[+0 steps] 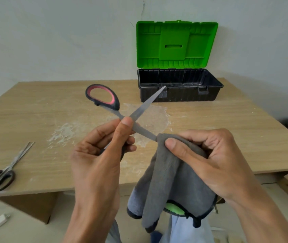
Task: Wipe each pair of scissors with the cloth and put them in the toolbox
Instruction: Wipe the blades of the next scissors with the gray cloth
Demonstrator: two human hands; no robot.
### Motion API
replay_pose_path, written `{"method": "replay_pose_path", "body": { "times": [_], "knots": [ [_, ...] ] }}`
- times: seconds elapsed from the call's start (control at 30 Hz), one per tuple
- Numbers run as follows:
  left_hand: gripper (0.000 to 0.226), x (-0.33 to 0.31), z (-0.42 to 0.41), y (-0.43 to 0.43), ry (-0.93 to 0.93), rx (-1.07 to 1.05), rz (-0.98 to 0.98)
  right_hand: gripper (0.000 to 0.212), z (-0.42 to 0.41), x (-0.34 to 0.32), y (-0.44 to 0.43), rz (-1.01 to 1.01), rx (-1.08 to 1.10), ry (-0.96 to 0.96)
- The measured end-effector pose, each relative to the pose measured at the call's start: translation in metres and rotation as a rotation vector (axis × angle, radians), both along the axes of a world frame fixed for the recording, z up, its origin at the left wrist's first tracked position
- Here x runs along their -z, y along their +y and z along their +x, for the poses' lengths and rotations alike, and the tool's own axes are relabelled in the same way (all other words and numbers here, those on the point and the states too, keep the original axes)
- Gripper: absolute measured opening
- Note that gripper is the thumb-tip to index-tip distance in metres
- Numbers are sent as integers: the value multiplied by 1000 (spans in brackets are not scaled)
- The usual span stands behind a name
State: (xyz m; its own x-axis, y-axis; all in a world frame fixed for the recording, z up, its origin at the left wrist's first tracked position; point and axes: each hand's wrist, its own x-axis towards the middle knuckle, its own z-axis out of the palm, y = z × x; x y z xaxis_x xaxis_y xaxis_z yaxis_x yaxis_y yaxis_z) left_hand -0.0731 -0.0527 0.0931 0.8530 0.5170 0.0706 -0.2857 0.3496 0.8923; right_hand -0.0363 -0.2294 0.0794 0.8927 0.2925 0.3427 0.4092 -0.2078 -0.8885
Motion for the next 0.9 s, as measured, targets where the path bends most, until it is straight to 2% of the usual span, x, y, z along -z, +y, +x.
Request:
{"method": "replay_pose_path", "body": {
  "times": [0.2, 0.43, 0.63, 0.9],
  "knots": [
    [8, -6, -3, 25, -2, -60, -49, 16, 3, -5, -20, 43, 39, 68],
    [14, -7, -6, 27, 34, 20, 138, 24, 3, -18, -27, 93, 34, 87],
    [8, -11, -11, 29, 52, 125, 472, 22, 7, -26, -29, 119, 50, 67],
    [11, -15, -14, 34, 63, 201, 552, 27, 8, -23, -36, 37, 66, 65]
  ]
}}
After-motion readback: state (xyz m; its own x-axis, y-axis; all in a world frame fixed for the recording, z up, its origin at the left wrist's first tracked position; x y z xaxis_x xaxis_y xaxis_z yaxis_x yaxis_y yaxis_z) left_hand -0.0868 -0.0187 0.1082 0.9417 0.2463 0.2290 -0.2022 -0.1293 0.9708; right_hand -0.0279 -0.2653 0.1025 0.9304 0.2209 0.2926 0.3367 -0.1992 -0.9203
